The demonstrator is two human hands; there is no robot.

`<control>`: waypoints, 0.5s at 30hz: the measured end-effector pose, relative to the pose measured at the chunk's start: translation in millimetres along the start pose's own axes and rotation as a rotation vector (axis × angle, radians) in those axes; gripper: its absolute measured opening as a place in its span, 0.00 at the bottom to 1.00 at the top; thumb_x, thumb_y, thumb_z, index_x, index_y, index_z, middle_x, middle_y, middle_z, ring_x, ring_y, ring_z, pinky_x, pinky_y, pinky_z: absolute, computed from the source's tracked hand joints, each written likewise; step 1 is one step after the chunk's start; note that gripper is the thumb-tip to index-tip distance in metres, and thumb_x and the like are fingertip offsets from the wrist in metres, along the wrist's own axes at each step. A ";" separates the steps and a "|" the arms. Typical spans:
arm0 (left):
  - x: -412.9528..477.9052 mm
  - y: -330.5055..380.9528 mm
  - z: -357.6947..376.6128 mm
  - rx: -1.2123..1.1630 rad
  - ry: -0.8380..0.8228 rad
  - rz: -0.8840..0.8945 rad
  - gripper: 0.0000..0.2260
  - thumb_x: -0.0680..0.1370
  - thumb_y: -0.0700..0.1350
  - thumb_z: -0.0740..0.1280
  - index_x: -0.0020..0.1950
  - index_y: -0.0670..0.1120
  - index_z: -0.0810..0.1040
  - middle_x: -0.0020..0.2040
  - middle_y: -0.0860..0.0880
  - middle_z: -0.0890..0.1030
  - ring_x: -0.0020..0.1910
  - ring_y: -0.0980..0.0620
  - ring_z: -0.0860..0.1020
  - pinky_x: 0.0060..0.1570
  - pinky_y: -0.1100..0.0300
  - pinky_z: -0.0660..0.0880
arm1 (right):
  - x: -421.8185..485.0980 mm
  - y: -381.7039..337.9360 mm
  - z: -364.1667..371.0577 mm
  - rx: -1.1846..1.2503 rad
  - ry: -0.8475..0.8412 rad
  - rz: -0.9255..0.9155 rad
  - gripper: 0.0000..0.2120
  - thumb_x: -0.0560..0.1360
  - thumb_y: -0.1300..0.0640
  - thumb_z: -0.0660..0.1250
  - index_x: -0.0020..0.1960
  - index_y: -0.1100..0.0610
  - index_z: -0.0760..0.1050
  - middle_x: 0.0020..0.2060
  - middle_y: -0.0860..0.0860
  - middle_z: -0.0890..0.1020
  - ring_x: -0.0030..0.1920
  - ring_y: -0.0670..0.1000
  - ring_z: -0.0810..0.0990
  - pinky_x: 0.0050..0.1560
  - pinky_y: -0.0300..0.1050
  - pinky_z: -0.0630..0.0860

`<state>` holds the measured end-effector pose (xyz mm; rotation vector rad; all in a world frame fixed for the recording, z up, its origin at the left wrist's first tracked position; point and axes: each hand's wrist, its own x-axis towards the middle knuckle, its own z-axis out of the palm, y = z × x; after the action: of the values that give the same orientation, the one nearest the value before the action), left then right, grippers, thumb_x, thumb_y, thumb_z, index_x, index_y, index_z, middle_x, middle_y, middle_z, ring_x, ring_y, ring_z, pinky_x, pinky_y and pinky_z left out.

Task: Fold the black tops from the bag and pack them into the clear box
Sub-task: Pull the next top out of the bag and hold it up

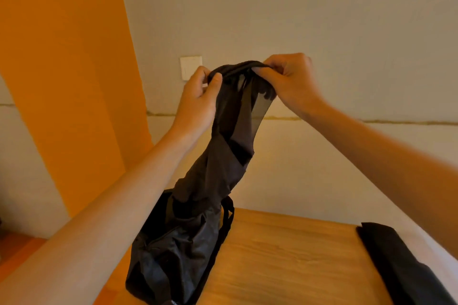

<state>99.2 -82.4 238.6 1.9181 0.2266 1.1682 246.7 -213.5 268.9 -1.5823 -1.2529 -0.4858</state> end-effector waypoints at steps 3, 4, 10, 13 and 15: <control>-1.2 4.1 24.5 0.042 -0.140 -0.066 0.11 0.81 0.51 0.70 0.55 0.48 0.72 0.51 0.53 0.80 0.47 0.61 0.80 0.44 0.65 0.79 | 12.0 -13.7 -20.4 -0.059 0.017 -0.036 0.11 0.81 0.52 0.68 0.43 0.55 0.84 0.32 0.47 0.84 0.31 0.46 0.82 0.33 0.33 0.76; -0.4 1.6 32.2 0.135 -0.152 -0.059 0.11 0.79 0.50 0.72 0.53 0.49 0.72 0.50 0.52 0.80 0.48 0.58 0.81 0.42 0.66 0.78 | 15.8 -16.0 -28.0 -0.072 0.029 -0.038 0.11 0.81 0.52 0.69 0.44 0.56 0.84 0.32 0.48 0.84 0.30 0.46 0.82 0.33 0.34 0.77; 16.8 -0.3 41.7 0.608 0.059 0.184 0.05 0.82 0.43 0.68 0.54 0.46 0.72 0.49 0.48 0.77 0.42 0.54 0.77 0.42 0.68 0.72 | 35.6 -3.3 -85.8 -0.172 0.203 0.031 0.07 0.81 0.58 0.69 0.46 0.54 0.83 0.36 0.52 0.84 0.31 0.50 0.84 0.35 0.41 0.83; 32.2 7.6 39.0 0.861 0.132 0.314 0.12 0.80 0.38 0.69 0.61 0.44 0.72 0.53 0.43 0.78 0.48 0.45 0.79 0.43 0.58 0.75 | 39.1 8.9 -116.8 -0.226 0.285 0.060 0.07 0.81 0.58 0.69 0.48 0.57 0.84 0.38 0.55 0.84 0.31 0.51 0.83 0.35 0.38 0.82; 41.1 12.3 38.7 0.840 0.150 0.289 0.11 0.80 0.38 0.69 0.60 0.45 0.72 0.51 0.44 0.78 0.47 0.46 0.78 0.42 0.56 0.76 | 43.8 17.3 -136.6 -0.283 0.324 0.122 0.07 0.81 0.57 0.69 0.48 0.58 0.84 0.40 0.57 0.84 0.33 0.51 0.84 0.34 0.37 0.82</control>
<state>149.3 -90.0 266.5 2.6485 0.6121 1.5685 314.5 -311.3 350.7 -1.7192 -0.8644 -0.8334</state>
